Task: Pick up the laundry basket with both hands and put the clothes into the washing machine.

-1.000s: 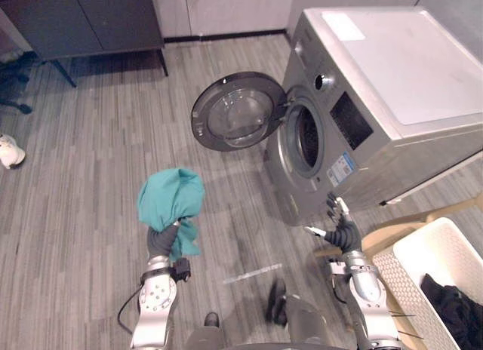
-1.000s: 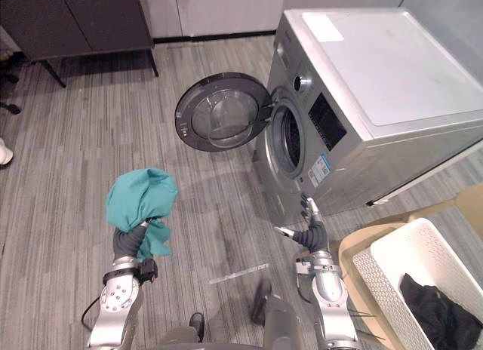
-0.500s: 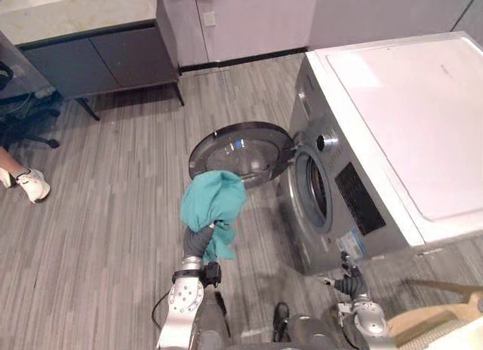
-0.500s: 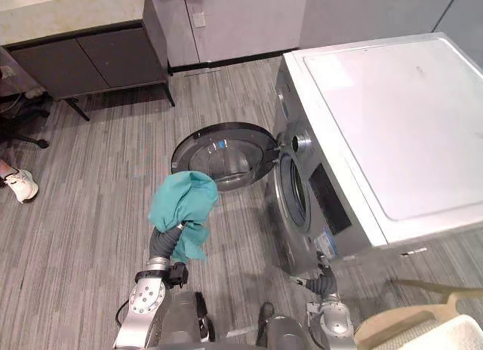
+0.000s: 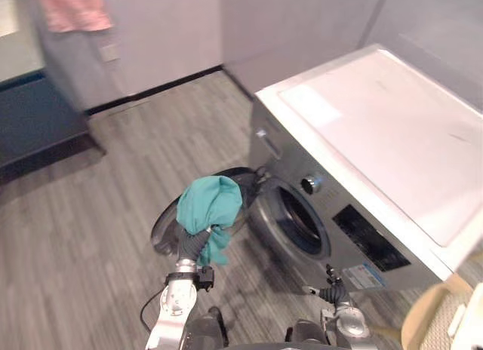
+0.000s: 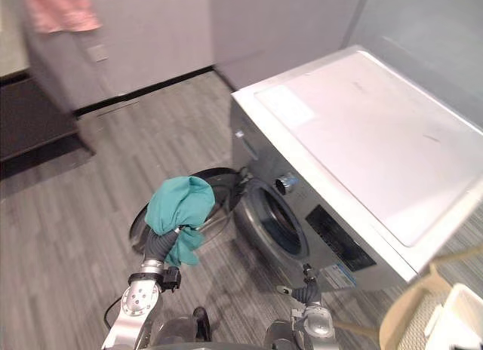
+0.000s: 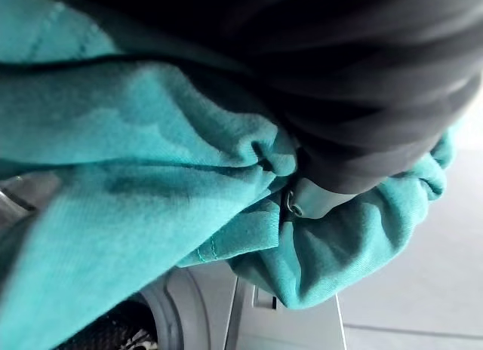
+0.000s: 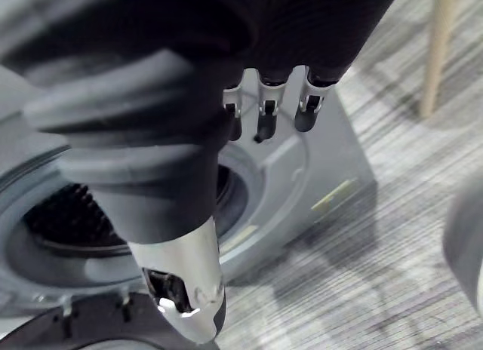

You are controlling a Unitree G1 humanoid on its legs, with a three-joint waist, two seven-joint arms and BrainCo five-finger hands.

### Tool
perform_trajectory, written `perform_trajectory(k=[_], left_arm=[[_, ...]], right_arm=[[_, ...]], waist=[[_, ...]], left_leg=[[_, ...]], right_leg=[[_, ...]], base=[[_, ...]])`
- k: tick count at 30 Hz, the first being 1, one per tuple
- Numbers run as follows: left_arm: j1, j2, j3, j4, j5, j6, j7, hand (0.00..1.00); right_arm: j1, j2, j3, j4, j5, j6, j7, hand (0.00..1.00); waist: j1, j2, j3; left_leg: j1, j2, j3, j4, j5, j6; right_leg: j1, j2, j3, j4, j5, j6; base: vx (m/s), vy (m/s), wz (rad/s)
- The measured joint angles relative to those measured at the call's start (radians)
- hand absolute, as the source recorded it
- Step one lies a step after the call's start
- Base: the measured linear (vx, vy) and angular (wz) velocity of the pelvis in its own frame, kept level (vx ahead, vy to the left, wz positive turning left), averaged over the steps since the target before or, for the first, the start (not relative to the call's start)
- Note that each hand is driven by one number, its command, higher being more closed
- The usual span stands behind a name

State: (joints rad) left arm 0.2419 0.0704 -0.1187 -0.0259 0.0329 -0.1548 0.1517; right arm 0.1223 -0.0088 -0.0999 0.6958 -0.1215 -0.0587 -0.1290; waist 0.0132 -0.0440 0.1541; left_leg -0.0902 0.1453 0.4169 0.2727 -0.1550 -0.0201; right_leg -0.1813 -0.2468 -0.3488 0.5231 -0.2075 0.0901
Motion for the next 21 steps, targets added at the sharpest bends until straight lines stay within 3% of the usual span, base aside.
perform_trajectory(k=[1, 2, 3, 6, 8, 10, 11, 12, 14, 16, 17, 18, 20, 21], left_arm=[[-0.004, 0.004, 0.020, 0.007, 0.000, 0.000, 0.001, 1.00], [-0.008, 0.006, 0.042, 0.027, 0.000, 0.003, 0.001, 1.00], [-0.008, 0.008, 0.050, 0.040, 0.000, 0.008, 0.001, 1.00], [-0.021, 0.009, 0.052, 0.090, 0.014, 0.020, -0.006, 1.00], [-0.026, 0.005, 0.063, 0.145, 0.019, 0.023, -0.019, 1.00], [-0.025, -0.016, 0.079, 0.177, 0.018, 0.031, -0.018, 1.00], [-0.027, -0.029, 0.088, 0.194, 0.017, 0.034, -0.016, 1.00], [-0.033, -0.030, 0.089, 0.204, 0.015, 0.036, -0.011, 1.00], [-0.049, -0.027, 0.093, 0.219, 0.003, 0.039, 0.009, 1.00], [-0.051, -0.034, 0.106, 0.224, -0.016, 0.040, 0.031, 1.00], [-0.062, -0.047, 0.124, 0.226, -0.044, 0.040, 0.048, 1.00], [-0.085, -0.041, 0.138, 0.227, -0.067, 0.042, 0.067, 1.00], [-0.146, -0.040, 0.158, 0.222, -0.106, 0.042, 0.094, 1.00], [-0.176, -0.045, 0.165, 0.221, -0.131, 0.041, 0.120, 1.00]], right_arm=[[-0.015, -0.002, 0.000, 0.037, -0.007, 0.000, 0.000, 0.00], [-0.028, -0.007, 0.000, 0.074, -0.007, 0.001, 0.001, 0.00], [-0.028, -0.014, 0.000, 0.084, -0.007, 0.003, 0.002, 0.00], [-0.024, -0.051, -0.006, 0.109, -0.006, 0.007, 0.001, 0.00], [-0.004, -0.064, -0.009, 0.113, -0.005, 0.010, -0.001, 0.00], [0.008, -0.080, -0.009, 0.113, -0.002, 0.009, -0.002, 0.00], [0.005, -0.086, -0.009, 0.113, 0.006, 0.009, -0.004, 0.00], [-0.003, -0.092, -0.019, 0.113, 0.013, 0.010, -0.008, 0.00], [-0.008, -0.095, -0.036, 0.113, 0.016, 0.011, -0.022, 0.00], [-0.002, -0.098, -0.042, 0.112, 0.017, 0.011, -0.026, 0.00], [-0.003, -0.094, -0.043, 0.105, 0.026, 0.015, -0.032, 0.00], [-0.010, -0.069, -0.040, 0.090, 0.039, 0.018, -0.036, 0.00], [-0.008, -0.055, -0.037, 0.043, 0.052, 0.019, -0.044, 0.00], [-0.015, -0.058, -0.038, 0.008, 0.065, 0.020, -0.052, 0.00]], waist=[[-0.001, -0.005, -0.003], [0.000, -0.007, -0.004], [-0.001, -0.007, -0.005], [-0.023, 0.005, 0.000], [-0.029, 0.006, 0.004], [-0.024, 0.023, 0.016], [-0.024, 0.026, 0.031], [-0.022, 0.037, 0.036], [-0.018, 0.038, 0.054], [-0.001, 0.046, 0.057], [0.004, 0.057, 0.077], [-0.002, 0.014, 0.111], [0.002, -0.016, 0.162], [0.003, -0.017, 0.183]], left_leg=[[0.019, 0.009, 0.049, -0.006, -0.009, -0.008], [0.036, 0.012, 0.086, -0.011, -0.012, -0.010], [0.039, 0.012, 0.102, -0.011, -0.012, -0.010], [0.042, 0.030, 0.111, 0.013, -0.013, -0.012], [0.028, 0.088, 0.108, 0.165, -0.022, -0.024], [-0.006, 0.158, 0.060, 0.371, -0.014, -0.013], [-0.065, 0.169, -0.033, 0.474, -0.034, 0.000], [-0.106, 0.138, -0.130, 0.482, -0.095, -0.009], [-0.155, 0.085, -0.232, 0.427, -0.130, -0.020], [-0.170, 0.051, -0.310, 0.285, -0.085, -0.040], [-0.153, 0.058, -0.333, 0.247, -0.085, -0.078], [-0.171, 0.036, -0.308, 0.279, -0.093, -0.070], [-0.248, 0.028, -0.284, 0.376, -0.103, -0.053], [-0.324, 0.029, -0.273, 0.450, -0.117, -0.037]], right_leg=[[0.000, -0.003, -0.122, -0.039, 0.038, -0.046], [0.004, -0.009, -0.209, -0.070, 0.035, -0.058], [0.005, -0.002, -0.221, -0.094, 0.032, -0.061], [0.027, 0.048, -0.176, -0.180, 0.030, -0.064], [0.076, 0.090, -0.141, -0.223, 0.031, -0.066], [0.118, 0.126, -0.096, -0.236, 0.026, -0.077], [0.130, 0.138, -0.065, -0.238, 0.019, -0.087], [0.122, 0.141, -0.025, -0.236, 0.017, -0.090], [0.109, 0.138, 0.027, -0.224, 0.016, -0.087], [0.066, 0.145, 0.083, -0.159, -0.004, -0.061], [0.023, 0.148, 0.117, -0.071, -0.044, -0.044], [-0.029, 0.113, 0.138, 0.017, -0.067, -0.033], [-0.120, 0.081, 0.160, 0.123, -0.079, -0.024], [-0.197, 0.064, 0.173, 0.195, -0.098, -0.025]], base=[[0.09, 0.028, -1.26], [0.09, -0.004, -1.29], [0.09, -0.064, -1.09], [0.10, -0.139, -0.57], [0.11, -0.161, -0.64], [0.07, -0.099, -0.83], [0.05, 0.012, -0.92], [0.04, 0.041, -0.89], [0.06, 0.114, -0.95], [0.08, 0.209, -1.00], [0.07, 0.160, -0.56], [0.04, 0.136, -0.48], [-0.08, 0.106, -0.15], [-0.16, 0.115, -0.13]])
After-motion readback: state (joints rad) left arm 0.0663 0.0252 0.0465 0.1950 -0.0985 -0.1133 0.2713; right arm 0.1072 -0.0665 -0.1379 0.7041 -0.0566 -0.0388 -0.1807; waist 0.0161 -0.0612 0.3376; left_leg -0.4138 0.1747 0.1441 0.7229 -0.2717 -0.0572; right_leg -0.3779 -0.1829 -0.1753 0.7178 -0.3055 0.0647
